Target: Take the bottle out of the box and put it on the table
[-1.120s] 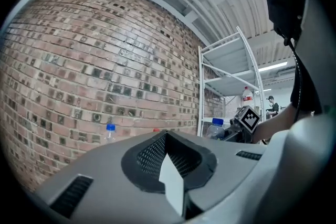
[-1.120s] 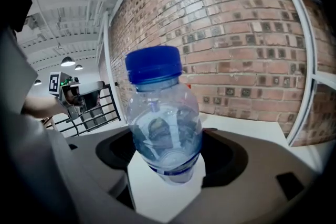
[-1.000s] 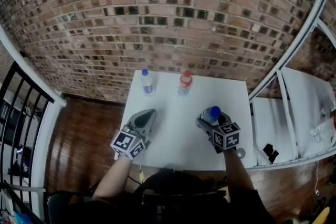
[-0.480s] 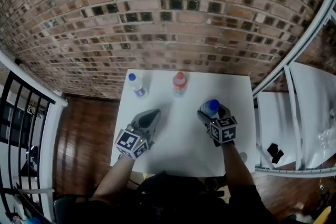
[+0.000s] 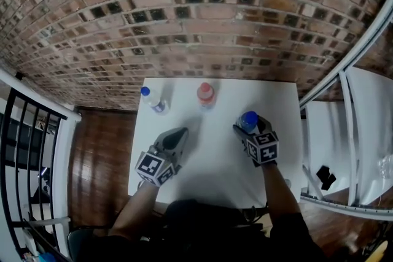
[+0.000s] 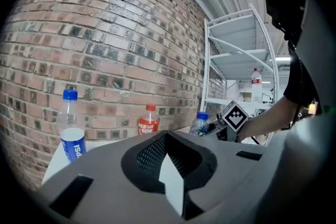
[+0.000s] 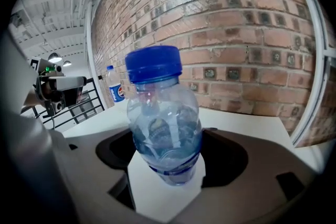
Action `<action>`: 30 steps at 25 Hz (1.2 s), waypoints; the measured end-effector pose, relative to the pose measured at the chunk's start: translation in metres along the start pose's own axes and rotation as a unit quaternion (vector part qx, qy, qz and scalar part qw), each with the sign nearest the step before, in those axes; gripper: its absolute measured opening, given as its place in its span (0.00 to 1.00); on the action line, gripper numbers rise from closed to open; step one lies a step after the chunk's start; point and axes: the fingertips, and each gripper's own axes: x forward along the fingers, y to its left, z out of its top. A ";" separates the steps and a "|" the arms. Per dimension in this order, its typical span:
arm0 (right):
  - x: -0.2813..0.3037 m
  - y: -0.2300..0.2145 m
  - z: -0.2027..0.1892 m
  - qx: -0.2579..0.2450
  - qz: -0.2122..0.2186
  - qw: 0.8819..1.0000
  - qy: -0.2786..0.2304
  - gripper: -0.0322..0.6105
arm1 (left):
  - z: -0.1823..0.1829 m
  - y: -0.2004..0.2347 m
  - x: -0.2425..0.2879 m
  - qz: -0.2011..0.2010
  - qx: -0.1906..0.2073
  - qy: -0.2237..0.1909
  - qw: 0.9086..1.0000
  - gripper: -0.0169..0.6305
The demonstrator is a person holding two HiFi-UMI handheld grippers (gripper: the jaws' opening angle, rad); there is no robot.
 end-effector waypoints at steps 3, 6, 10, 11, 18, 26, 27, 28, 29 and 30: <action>0.001 0.001 0.001 -0.006 0.007 1.000 0.000 0.63 | -0.005 0.004 0.002 0.003 -0.009 0.000 1.000 0.02; 0.002 0.004 0.001 -0.009 0.012 1.000 0.002 0.64 | -0.004 0.008 0.005 0.001 -0.012 -0.022 1.000 0.02; 0.003 0.002 -0.001 -0.011 0.004 1.000 0.003 0.67 | 0.002 0.005 0.006 -0.002 -0.007 -0.013 1.000 0.02; 0.003 0.001 -0.003 -0.012 0.001 1.000 0.003 0.70 | 0.003 0.005 0.005 -0.003 -0.006 -0.011 1.000 0.02; -0.013 0.002 -0.007 -0.001 -0.014 1.000 -0.002 0.74 | 0.020 0.008 -0.008 -0.007 -0.004 -0.049 0.999 0.02; -0.060 0.012 0.009 0.011 -0.044 0.998 -0.044 0.74 | 0.045 -0.003 -0.039 -0.015 0.013 -0.079 0.997 0.02; -0.068 0.015 0.012 0.016 -0.050 0.997 -0.052 0.74 | 0.049 -0.005 -0.046 -0.017 0.014 -0.084 0.996 0.02; -0.077 0.017 0.015 0.020 -0.057 0.996 -0.062 0.74 | 0.053 -0.007 -0.052 -0.018 0.016 -0.090 0.996 0.02; -0.086 0.018 0.019 0.026 -0.063 0.995 -0.072 0.74 | 0.057 -0.008 -0.059 -0.018 0.018 -0.097 0.995 0.02; -0.094 0.021 0.022 0.033 -0.067 0.994 -0.084 0.74 | 0.061 -0.009 -0.067 -0.019 0.020 -0.104 0.994 0.02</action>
